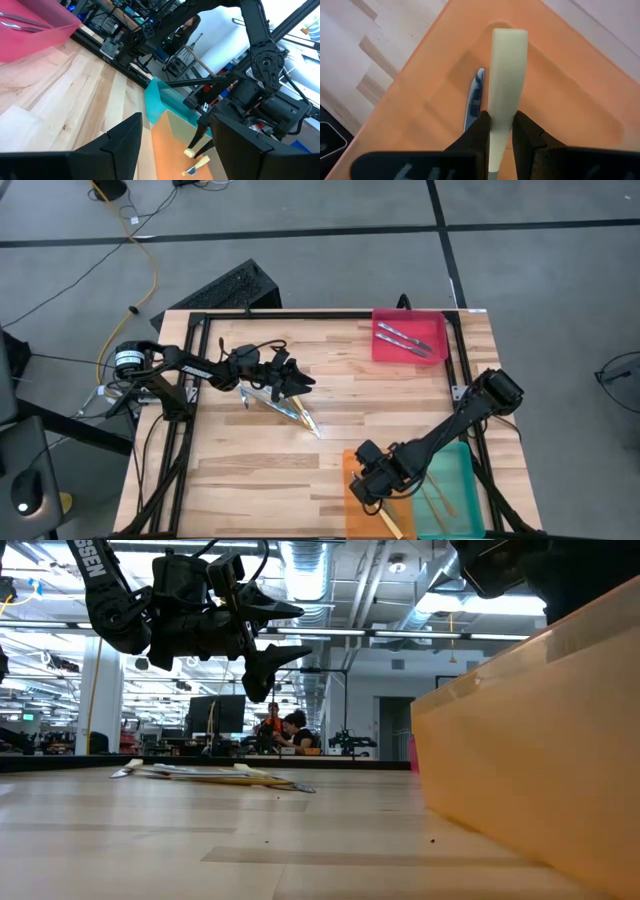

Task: Sort silverware by color (type)
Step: Put the yellow knife into the orange bin, then put the blue patterned knife into the red bin

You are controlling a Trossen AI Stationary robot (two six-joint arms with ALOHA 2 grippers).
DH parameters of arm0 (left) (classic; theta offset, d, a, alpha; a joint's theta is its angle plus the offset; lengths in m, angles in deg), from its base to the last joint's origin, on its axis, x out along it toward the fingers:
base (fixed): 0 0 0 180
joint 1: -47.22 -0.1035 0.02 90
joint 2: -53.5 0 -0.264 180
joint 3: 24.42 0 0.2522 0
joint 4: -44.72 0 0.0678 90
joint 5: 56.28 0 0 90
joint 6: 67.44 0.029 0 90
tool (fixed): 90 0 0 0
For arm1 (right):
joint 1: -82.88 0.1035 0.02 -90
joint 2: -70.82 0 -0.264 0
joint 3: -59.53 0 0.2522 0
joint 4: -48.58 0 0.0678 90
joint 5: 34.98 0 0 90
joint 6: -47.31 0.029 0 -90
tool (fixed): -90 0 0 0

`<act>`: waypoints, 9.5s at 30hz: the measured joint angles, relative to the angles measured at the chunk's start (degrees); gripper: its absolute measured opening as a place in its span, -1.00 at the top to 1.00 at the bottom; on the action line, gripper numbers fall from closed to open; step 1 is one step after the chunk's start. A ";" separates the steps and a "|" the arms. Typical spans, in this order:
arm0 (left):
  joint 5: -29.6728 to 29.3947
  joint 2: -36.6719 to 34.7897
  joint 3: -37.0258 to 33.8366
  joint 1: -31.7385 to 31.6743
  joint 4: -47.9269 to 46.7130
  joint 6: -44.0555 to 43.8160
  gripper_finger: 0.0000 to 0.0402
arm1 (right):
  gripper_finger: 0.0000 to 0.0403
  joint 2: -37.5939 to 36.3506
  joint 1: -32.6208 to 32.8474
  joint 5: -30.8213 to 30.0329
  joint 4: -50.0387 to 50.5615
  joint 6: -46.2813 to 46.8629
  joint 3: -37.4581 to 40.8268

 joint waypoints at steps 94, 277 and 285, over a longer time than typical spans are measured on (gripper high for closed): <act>22.40 -12.91 21.14 -1.61 -33.96 3.51 -0.08 | 0.22 -22.56 -3.45 -3.71 -0.14 -23.04 0.55; -29.81 -38.32 2.35 21.75 -24.63 41.53 0.97 | -0.27 -4.61 -24.12 -14.73 -77.35 -78.12 3.85; -29.94 -38.33 2.35 21.75 -24.42 41.52 0.97 | -0.27 -4.61 -24.76 -9.70 -78.89 -78.30 3.82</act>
